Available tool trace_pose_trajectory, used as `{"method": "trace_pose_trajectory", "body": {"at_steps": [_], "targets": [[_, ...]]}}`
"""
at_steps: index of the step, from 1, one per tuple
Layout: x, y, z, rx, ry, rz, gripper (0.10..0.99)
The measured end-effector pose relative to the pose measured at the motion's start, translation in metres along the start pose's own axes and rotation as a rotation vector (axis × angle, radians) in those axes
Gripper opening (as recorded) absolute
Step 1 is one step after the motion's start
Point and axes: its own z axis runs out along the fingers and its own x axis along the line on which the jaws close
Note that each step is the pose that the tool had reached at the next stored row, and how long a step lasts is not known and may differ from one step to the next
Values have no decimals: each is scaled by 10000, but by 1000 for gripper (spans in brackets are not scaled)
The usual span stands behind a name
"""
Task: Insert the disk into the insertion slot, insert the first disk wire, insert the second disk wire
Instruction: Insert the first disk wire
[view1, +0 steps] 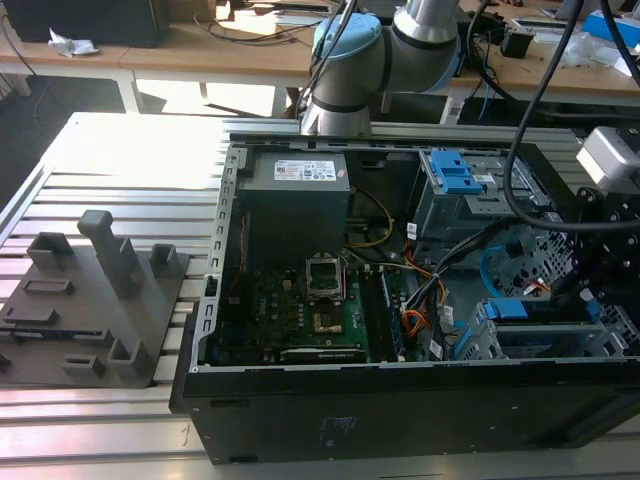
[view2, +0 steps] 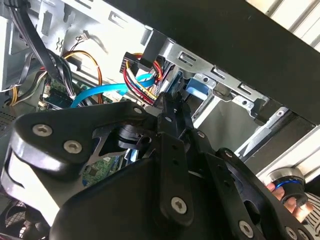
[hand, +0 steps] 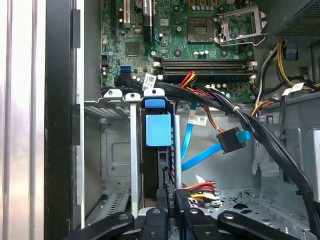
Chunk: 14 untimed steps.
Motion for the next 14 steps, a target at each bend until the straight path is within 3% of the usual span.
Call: {"method": "trace_pose_trajectory", "body": {"at_steps": [9, 12, 13, 14], "targets": [[1, -24, 39, -19, 1, 0, 188], [1, -24, 39, -20, 3, 0, 255], [1, -24, 38, -20, 6, 1, 325], [1, -24, 37, -20, 7, 1, 325]]}}
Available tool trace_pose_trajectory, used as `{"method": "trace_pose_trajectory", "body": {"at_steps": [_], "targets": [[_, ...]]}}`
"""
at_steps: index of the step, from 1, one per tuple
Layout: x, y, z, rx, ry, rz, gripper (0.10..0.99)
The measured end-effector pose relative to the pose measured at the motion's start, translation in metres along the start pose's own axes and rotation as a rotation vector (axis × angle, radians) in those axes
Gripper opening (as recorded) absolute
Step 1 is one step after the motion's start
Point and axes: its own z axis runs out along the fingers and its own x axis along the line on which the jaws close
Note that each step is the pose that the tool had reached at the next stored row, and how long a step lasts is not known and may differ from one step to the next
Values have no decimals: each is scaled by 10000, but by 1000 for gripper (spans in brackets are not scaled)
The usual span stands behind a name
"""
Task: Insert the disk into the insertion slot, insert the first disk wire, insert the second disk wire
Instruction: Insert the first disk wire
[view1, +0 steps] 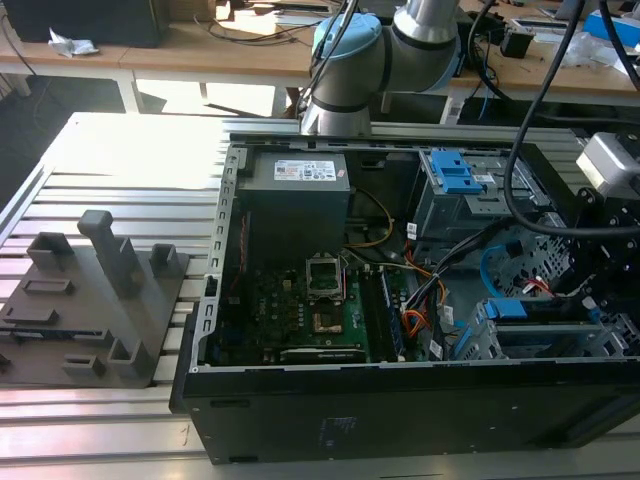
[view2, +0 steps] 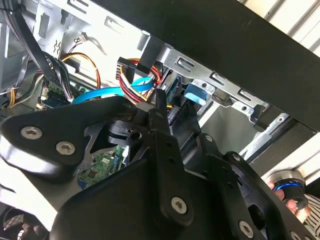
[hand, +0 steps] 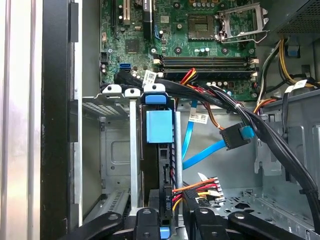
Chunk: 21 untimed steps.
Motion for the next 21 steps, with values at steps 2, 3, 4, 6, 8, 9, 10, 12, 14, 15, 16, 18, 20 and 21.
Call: {"method": "trace_pose_trajectory", "body": {"at_steps": [2, 3, 4, 6, 8, 9, 10, 12, 14, 15, 16, 18, 20, 21], "targets": [[-2, 6, -73, 0, 8, 1, 325], [-3, 10, -109, 0, 10, 1, 325], [-5, 13, -141, 1, 15, 2, 325], [-17, 15, -173, 0, 14, 1, 325], [-25, 16, -177, 1, 17, 2, 243], [-25, 16, -177, 0, 15, 2, 243], [-27, 16, -173, -4, -64, -6, 118], [-18, 15, -147, -35, -109, -10, 106], [1, 13, -132, -53, -120, -12, 106], [7, 13, -129, -58, -119, -12, 106], [11, 13, -125, -65, -122, -12, 106], [17, 13, -117, -82, -122, -10, 106], [21, 11, -102, -127, -117, -8, 106], [21, 10, -94, -145, -117, -8, 106]]}}
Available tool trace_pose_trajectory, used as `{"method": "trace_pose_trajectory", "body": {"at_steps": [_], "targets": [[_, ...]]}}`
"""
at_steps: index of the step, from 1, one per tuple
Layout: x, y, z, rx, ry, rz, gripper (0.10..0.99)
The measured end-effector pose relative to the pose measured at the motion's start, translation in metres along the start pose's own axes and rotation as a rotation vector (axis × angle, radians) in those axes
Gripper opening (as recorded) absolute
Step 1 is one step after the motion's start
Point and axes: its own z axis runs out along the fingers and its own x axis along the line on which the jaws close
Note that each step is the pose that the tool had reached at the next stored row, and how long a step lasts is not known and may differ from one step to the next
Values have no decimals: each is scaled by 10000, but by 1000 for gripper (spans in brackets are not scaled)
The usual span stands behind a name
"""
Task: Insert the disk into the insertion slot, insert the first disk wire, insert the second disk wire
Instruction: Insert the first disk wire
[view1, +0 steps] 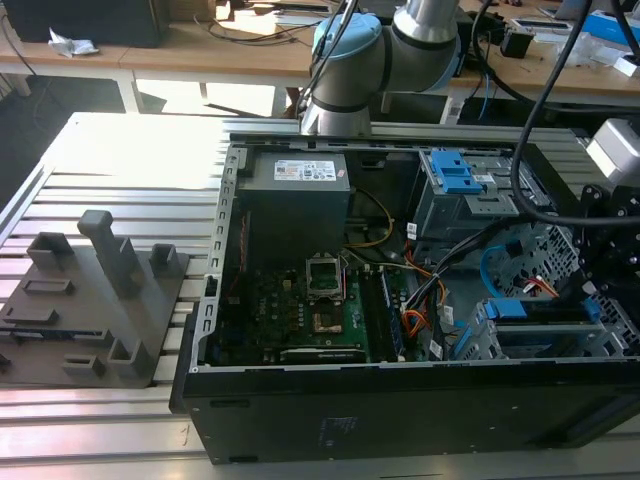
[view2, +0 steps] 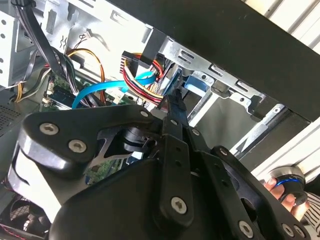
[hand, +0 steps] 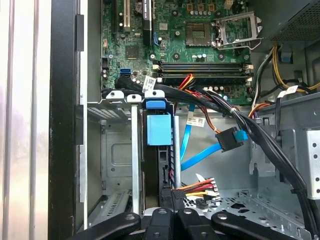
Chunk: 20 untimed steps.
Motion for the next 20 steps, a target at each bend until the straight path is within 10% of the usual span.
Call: {"method": "trace_pose_trajectory", "body": {"at_steps": [8, 13, 20], "targets": [[0, -4, 14, -105, -19, 3, 106], [-15, 35, -364, -102, -1, 5, 106], [-21, 51, -523, -102, 0, 4, 106]]}}
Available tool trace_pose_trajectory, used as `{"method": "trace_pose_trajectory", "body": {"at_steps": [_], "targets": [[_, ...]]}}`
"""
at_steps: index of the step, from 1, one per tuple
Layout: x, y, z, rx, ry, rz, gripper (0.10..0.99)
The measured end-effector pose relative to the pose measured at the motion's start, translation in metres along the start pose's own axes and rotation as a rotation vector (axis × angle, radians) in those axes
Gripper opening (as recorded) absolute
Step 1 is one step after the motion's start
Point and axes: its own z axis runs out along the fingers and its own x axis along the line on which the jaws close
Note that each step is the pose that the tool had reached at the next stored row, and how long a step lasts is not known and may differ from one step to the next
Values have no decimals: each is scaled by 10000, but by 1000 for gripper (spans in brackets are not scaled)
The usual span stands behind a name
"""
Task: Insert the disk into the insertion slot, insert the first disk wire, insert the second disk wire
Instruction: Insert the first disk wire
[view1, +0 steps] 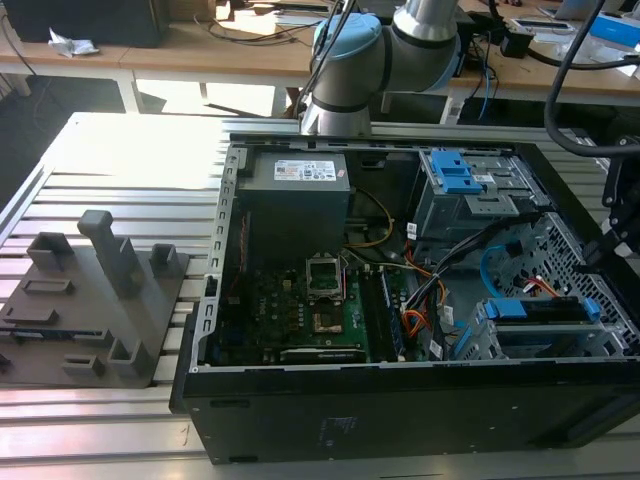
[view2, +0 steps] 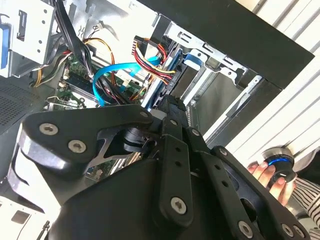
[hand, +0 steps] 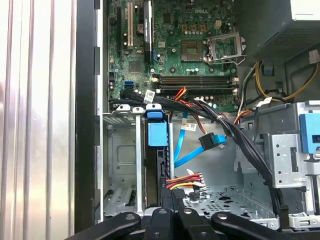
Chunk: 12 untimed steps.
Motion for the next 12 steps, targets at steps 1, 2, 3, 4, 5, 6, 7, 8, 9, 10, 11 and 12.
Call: {"method": "trace_pose_trajectory", "body": {"at_steps": [1, 2, 3, 4, 5, 6, 7, 8, 9, 10, 11, 12], "targets": [[0, 0, -1, -1, -2, 0, 106], [-1, 0, -1, -1, -2, 0, 106], [0, 1, -3, 0, 1, 0, 106], [0, 1, -3, 0, 0, 0, 106], [0, 1, -4, 0, -1, 0, 106], [0, 1, -4, 0, -2, 0, 106], [-1, 1, -3, 0, -2, 0, 106], [0, 1, -4, 0, -2, 0, 106], [0, 0, -3, 0, -3, 0, 106], [-1, 0, -4, 0, -2, 0, 106], [0, 0, -4, 0, -3, -1, 106], [0, 1, -4, 0, -3, 0, 106]]}}
